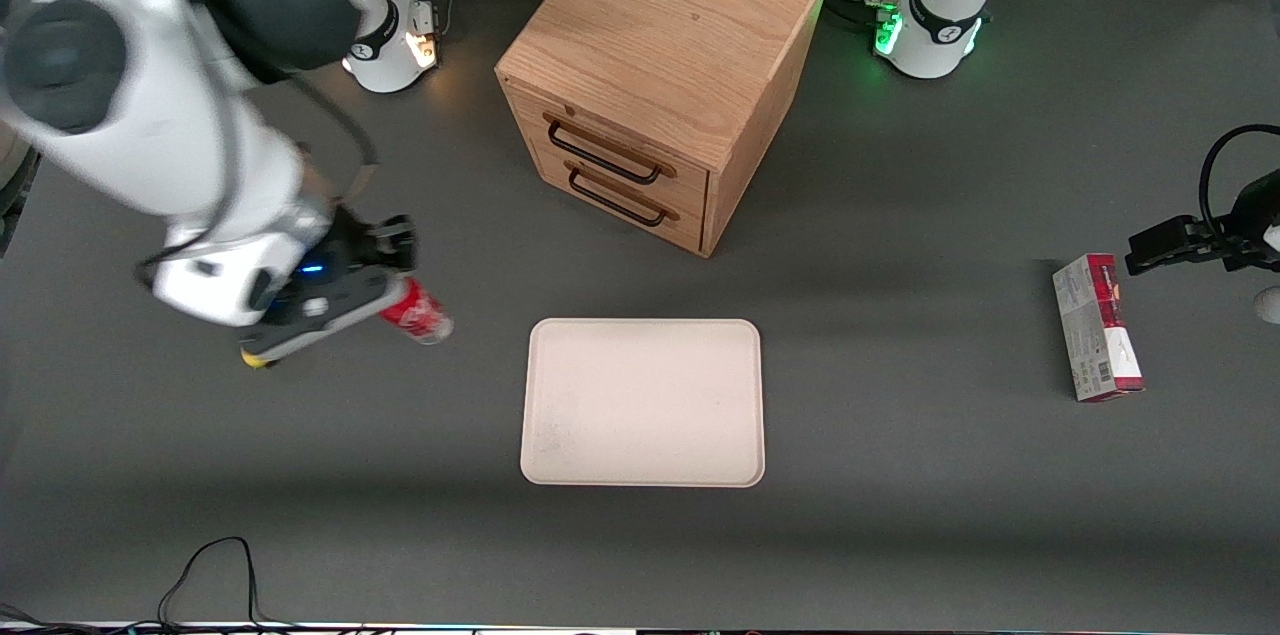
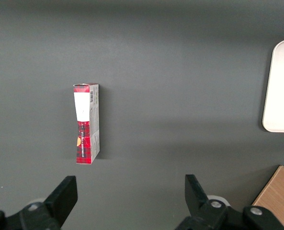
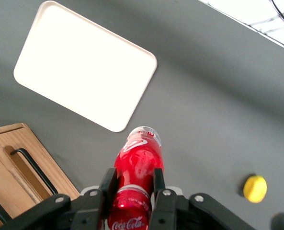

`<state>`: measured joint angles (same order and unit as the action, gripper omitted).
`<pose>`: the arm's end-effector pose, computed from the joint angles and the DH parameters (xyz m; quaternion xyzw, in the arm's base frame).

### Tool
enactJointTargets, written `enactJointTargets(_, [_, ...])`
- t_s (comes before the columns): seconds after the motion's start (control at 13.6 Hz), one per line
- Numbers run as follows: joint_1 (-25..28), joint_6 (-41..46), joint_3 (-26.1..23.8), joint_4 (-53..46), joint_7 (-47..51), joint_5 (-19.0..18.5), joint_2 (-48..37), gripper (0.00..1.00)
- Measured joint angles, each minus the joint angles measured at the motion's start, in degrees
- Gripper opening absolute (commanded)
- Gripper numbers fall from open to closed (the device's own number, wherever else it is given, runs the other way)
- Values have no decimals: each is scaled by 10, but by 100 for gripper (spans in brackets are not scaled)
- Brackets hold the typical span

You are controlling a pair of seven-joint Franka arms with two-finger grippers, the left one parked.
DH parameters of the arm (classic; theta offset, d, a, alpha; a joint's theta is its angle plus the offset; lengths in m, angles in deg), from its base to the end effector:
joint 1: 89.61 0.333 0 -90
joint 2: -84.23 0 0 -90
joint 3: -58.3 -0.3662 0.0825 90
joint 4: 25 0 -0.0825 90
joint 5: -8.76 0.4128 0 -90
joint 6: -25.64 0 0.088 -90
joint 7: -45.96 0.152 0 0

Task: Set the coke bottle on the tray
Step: 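Carry the bottle with the right gripper over the white tray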

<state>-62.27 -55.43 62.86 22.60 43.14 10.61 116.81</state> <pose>0.6806 0.3140 0.5989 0.9731 0.2304 0.0093 0.0039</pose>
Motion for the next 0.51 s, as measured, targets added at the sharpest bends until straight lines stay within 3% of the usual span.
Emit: enactJointTargets(0.51, [10,-53,-33,-7,1,-2,35,0])
